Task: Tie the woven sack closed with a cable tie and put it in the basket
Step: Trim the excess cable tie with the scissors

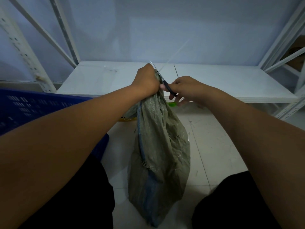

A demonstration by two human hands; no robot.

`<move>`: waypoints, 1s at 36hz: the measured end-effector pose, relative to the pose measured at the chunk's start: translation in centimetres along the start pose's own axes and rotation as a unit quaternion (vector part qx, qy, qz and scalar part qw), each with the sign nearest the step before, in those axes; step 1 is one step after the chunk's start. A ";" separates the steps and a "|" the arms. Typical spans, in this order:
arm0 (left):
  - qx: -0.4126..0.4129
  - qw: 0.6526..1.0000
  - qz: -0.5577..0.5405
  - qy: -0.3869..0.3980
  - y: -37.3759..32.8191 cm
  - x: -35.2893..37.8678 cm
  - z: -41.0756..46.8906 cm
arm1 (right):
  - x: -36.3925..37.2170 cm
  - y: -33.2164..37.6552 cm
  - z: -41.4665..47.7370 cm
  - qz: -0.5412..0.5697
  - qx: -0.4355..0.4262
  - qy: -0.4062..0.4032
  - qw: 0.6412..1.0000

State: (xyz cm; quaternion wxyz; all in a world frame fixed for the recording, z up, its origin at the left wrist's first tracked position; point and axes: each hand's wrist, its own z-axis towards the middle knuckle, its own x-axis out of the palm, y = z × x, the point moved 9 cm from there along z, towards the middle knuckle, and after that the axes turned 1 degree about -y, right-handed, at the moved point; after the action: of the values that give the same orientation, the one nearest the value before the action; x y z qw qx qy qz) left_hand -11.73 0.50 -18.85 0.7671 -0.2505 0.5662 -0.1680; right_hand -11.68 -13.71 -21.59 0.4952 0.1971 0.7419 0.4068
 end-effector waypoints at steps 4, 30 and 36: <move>0.011 1.000 0.002 -0.005 -0.1 0.0 -0.1 | 0.2 0.1 -0.1 -0.008 -0.002 -0.003 1.000; 0.050 0.999 0.004 -0.011 -1.2 -0.7 -0.4 | -0.1 -0.2 0.2 -0.001 -0.001 -0.008 1.000; 0.049 0.999 -0.005 -0.011 -1.4 -0.9 -0.7 | -0.3 -0.2 0.2 0.016 -0.004 -0.010 1.000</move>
State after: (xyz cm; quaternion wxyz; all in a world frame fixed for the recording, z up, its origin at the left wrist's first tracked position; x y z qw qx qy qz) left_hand -12.66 -0.32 -17.54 0.7840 -0.2172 0.5471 -0.1968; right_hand -11.35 -13.94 -21.64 0.4966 0.2115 0.7320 0.4156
